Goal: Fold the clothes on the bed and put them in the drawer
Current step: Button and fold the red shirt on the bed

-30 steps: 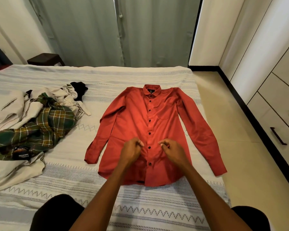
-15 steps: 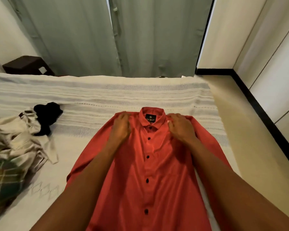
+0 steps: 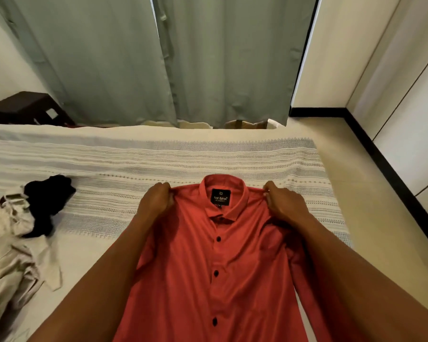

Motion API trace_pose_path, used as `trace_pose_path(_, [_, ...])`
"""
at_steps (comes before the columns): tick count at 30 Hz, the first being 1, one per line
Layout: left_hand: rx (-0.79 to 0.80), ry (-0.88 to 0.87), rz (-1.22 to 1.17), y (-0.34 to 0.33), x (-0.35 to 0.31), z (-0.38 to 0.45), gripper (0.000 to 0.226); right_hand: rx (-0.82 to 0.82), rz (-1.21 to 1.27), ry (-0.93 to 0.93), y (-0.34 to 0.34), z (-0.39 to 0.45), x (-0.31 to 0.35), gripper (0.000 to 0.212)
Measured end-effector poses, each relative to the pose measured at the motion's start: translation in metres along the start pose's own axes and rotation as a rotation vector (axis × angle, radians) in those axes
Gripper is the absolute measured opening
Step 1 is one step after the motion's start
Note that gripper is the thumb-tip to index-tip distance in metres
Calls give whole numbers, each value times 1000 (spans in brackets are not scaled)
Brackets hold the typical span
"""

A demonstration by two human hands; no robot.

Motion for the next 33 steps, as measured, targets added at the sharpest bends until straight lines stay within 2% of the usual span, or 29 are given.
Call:
trace_pose_path(4, [30,-111,-51,46,12,-36,50,-24,103,46,52,-38,11,43])
trace_pose_path(6, [9,-159,-46,71,17,-54,56,-16,137,80,79,-58,18,43])
trace_pose_path(10, [-88,-262,-41,129,3,-113,43,-108,84,86,137,-118,44,17])
trace_pose_path(13, [-204,-285,-130,172,-17,-163,12,-293,47,5,175,-168,64,20])
trace_pose_path(15, [-229,-253,-262,202,-34,-194,10,-382,67,-26,198,-204,72,23])
trace_pose_path(18, [-91,-230,-411,249,-50,-249,22,-363,90,-79,229,-268,81,24])
trace_pose_path(21, [61,-244,-406,299,-66,-316,32,-383,194,-131,260,-347,92,26])
trace_pose_path(25, [128,-290,-438,356,-98,-422,26,-429,491,-91,309,-447,118,21])
trace_pose_path(26, [106,-293,-472,365,-103,-440,21,-465,557,-62,319,-465,126,20])
trace_pose_path(29, [-134,-324,-600,386,-118,-499,22,-674,649,26,333,-525,152,23])
trace_pose_path(33, [-287,-427,-904,407,-128,-552,20,-915,591,97,346,-593,186,28])
Point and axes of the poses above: each hand's wrist, its own z-axis towards the middle knuckle, its own y-axis out of the back of the hand, x = y × z, the point moved 1 cm from there along z, towards the middle knuckle, and after that the axes turned 12 degrees about x, right-handed, at the moved point
